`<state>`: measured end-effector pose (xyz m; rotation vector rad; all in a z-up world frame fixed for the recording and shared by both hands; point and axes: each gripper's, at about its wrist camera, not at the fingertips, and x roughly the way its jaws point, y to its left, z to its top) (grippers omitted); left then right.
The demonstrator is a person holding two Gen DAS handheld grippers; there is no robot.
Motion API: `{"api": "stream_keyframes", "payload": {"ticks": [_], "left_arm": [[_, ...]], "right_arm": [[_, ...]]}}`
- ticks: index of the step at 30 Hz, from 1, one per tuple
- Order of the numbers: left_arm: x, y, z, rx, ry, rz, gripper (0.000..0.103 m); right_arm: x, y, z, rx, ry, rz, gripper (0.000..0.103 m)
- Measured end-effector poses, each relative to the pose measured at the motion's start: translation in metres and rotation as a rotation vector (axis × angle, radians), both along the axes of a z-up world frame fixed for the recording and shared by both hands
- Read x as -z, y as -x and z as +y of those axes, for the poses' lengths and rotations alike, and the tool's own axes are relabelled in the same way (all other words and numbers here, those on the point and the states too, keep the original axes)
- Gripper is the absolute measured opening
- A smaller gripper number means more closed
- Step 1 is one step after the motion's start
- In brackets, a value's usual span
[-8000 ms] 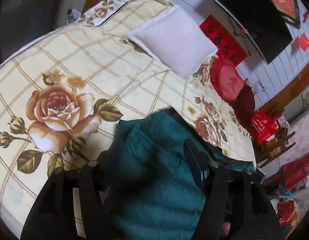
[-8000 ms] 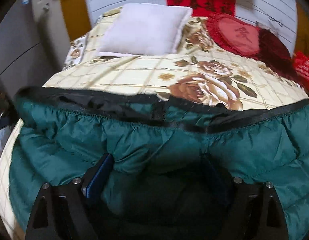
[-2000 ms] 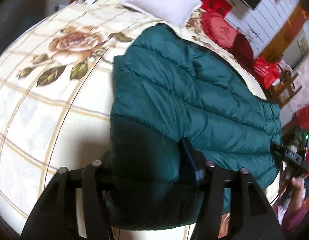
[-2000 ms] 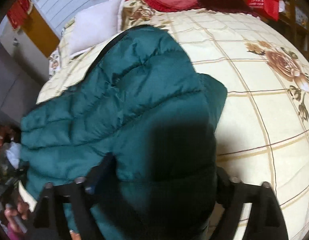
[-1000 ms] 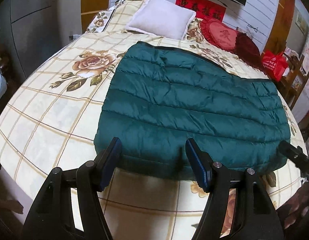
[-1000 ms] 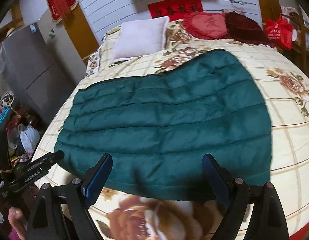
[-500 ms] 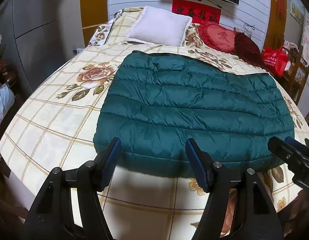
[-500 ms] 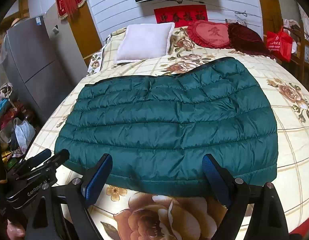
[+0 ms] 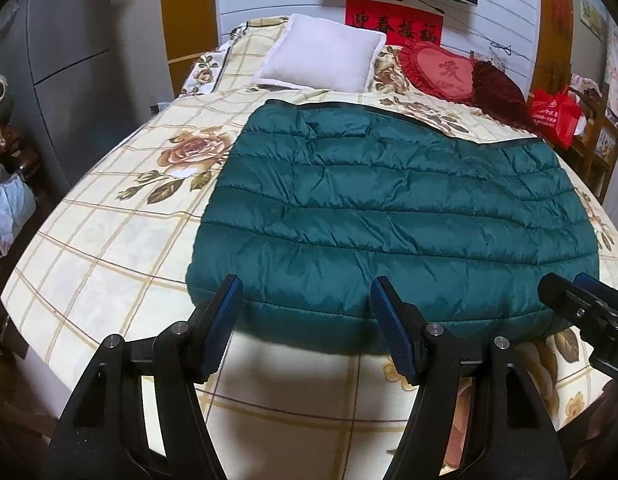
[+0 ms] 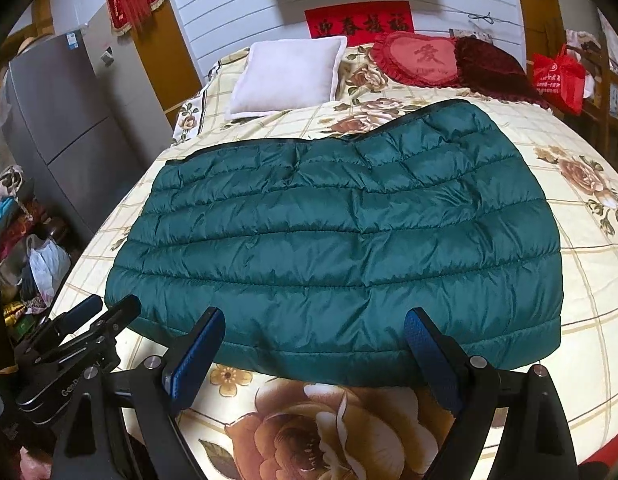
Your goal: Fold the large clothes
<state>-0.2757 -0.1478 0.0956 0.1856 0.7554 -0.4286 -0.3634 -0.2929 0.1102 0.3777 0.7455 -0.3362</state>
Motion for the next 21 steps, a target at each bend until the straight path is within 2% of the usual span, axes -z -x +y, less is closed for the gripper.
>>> {"api": "stream_keyframes", "payload": {"ticks": [9,21], "left_arm": [[0.0046,-0.004,0.0034,-0.012,0.006,0.017,0.067],[0.0061,-0.003,0.0028,-0.015,-0.008,-0.003,0.067]], "right_arm": [[0.0025,-0.0039,0.0033,-0.007,0.01,0.008,0.09],[0.0061,-0.0058,0.0028,-0.005,0.003,0.014,0.09]]}}
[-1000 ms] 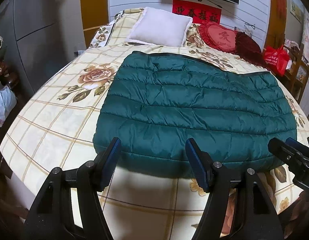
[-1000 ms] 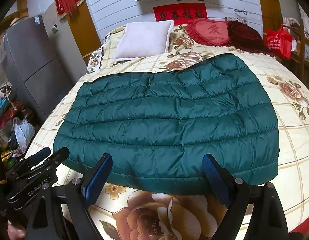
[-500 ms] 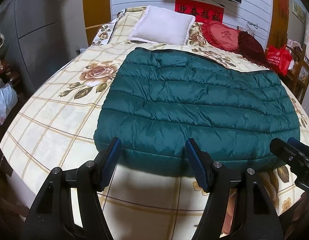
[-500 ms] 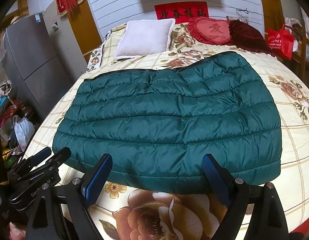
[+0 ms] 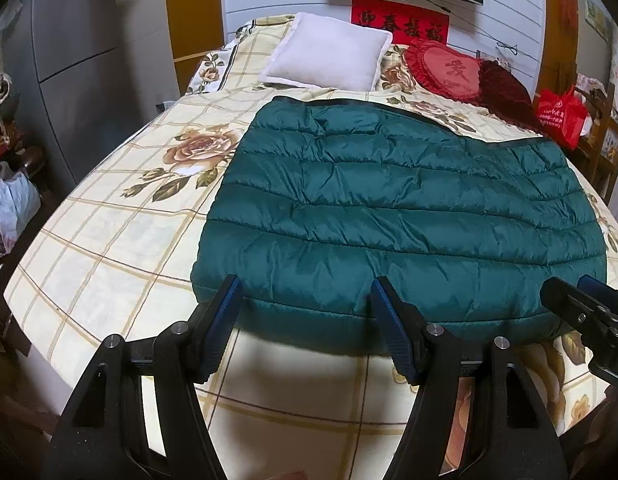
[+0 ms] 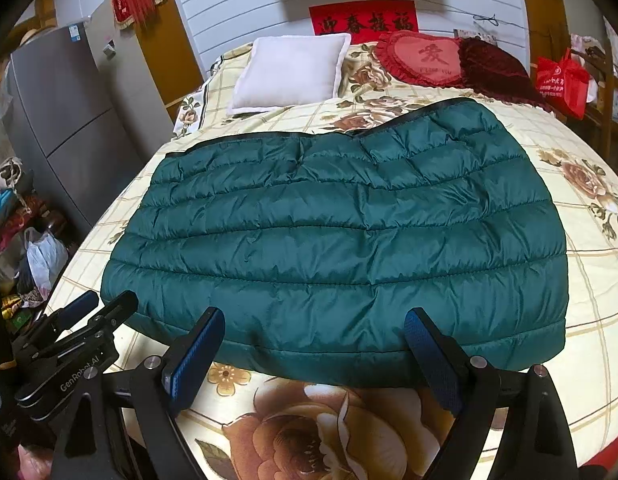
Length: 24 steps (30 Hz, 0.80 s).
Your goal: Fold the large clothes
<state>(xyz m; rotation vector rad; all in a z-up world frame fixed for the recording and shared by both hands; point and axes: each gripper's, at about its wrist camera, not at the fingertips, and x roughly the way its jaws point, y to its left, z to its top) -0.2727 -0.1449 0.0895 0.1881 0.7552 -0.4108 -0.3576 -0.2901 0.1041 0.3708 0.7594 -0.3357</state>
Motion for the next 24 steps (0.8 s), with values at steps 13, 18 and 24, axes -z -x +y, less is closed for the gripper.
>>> {"api": "stream_keyframes", "payload": {"ticks": [13,18,24], "left_arm": [[0.0004,0.0029,-0.0078,0.018,-0.015,-0.005,0.067],[0.0005,0.0041,-0.0091,0.022,-0.022,-0.011,0.067],[0.0005,0.0054,-0.0098,0.022,-0.022,-0.011,0.067]], "right_arm": [[0.0007,0.0011,-0.0018,0.001,-0.004,-0.001,0.09],[0.0015,0.0012,-0.0015,-0.001,-0.005,0.001,0.09],[0.0022,0.0008,-0.0014,-0.004,-0.008,0.003,0.09]]}}
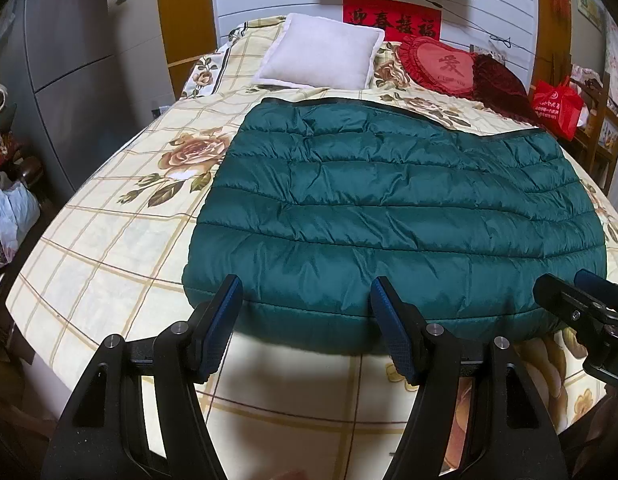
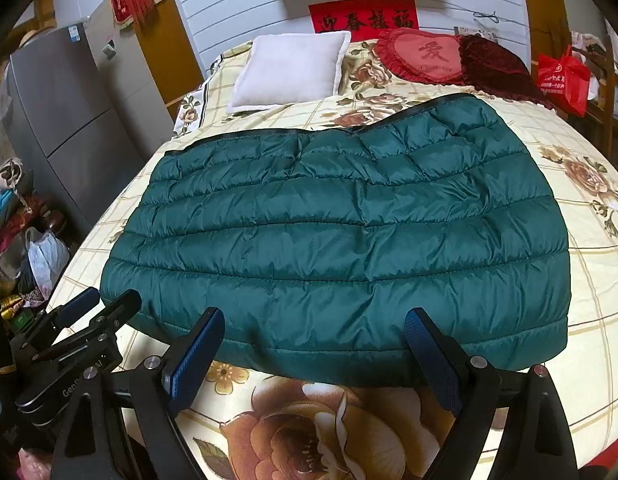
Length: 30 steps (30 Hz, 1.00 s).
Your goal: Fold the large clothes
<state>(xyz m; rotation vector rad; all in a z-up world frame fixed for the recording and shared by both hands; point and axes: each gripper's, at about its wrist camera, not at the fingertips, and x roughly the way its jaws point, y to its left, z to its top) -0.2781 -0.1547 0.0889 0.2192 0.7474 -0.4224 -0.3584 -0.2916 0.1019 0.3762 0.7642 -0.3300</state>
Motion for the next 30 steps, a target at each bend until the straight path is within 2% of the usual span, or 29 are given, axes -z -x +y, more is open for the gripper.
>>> {"api": "stream_keyframes", "payload": {"ticks": [30], "left_arm": [[0.0051,0.0012,-0.0047,0.007,-0.007,0.013,0.067]], "right_arm": [[0.0046,-0.002,-0.0004,-0.008,-0.015,0.01,0.09]]}}
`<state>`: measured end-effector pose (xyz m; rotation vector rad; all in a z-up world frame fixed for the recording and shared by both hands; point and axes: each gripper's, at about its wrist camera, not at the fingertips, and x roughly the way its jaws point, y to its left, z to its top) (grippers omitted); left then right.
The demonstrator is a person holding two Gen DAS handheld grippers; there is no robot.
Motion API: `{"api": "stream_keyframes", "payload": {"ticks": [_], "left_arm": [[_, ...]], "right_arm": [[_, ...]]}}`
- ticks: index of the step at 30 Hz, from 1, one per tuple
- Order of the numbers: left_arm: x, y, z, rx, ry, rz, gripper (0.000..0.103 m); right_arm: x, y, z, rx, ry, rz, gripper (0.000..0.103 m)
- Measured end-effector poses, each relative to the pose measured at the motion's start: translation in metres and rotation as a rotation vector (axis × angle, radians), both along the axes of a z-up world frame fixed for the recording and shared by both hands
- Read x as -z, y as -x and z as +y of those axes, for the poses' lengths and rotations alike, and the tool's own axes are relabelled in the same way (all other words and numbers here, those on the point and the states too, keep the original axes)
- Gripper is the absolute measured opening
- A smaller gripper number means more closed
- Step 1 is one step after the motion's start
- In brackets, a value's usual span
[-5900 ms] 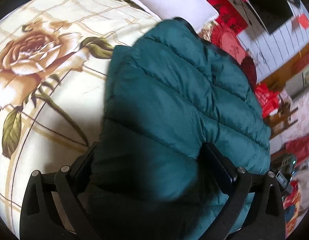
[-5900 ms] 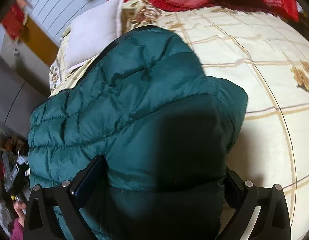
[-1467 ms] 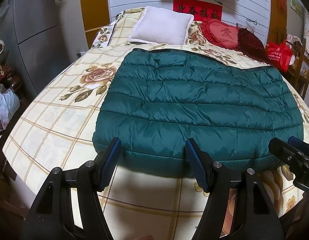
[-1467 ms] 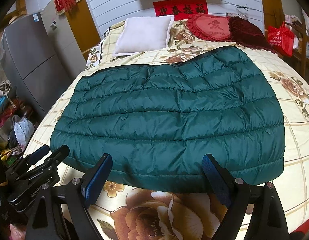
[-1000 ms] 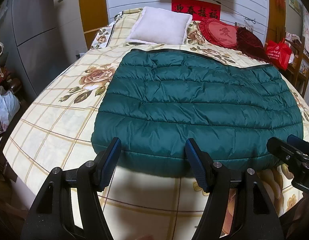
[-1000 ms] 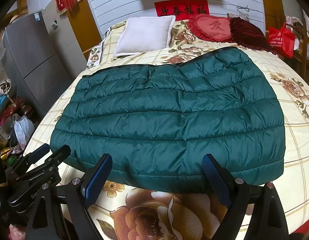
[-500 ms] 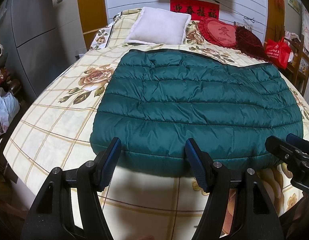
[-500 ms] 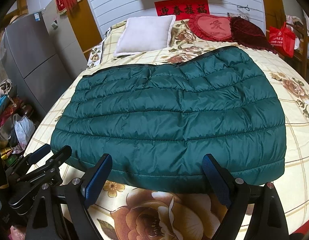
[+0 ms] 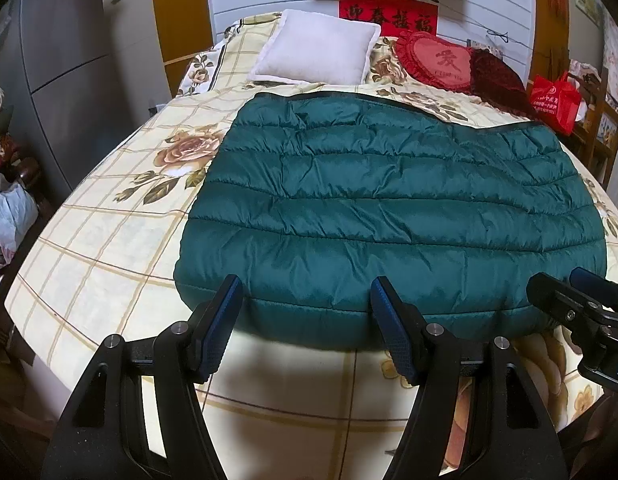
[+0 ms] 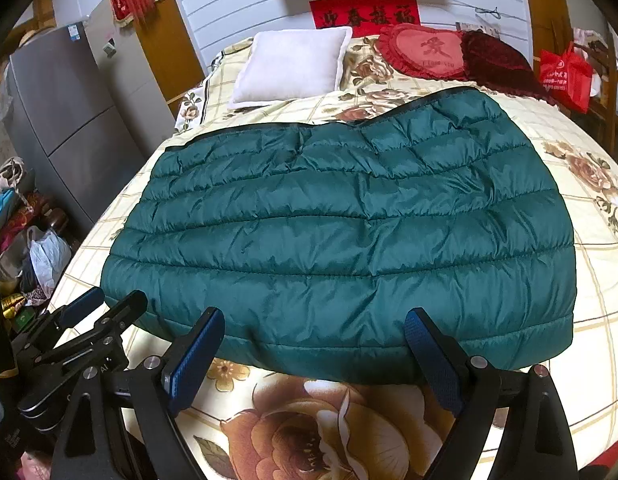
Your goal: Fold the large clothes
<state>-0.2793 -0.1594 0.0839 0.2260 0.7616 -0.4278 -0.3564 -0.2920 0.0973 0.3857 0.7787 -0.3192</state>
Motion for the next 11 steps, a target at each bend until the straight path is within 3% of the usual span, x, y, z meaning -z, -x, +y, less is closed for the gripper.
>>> {"api": "stream_keyframes", "payload": {"ticks": [11], "left_arm": [[0.0033,-0.0052,0.0021,0.003,0.007,0.014,0.067]], "right_arm": [[0.0049,-0.0011,-0.0047,0.001,-0.008,0.009,0.09]]}}
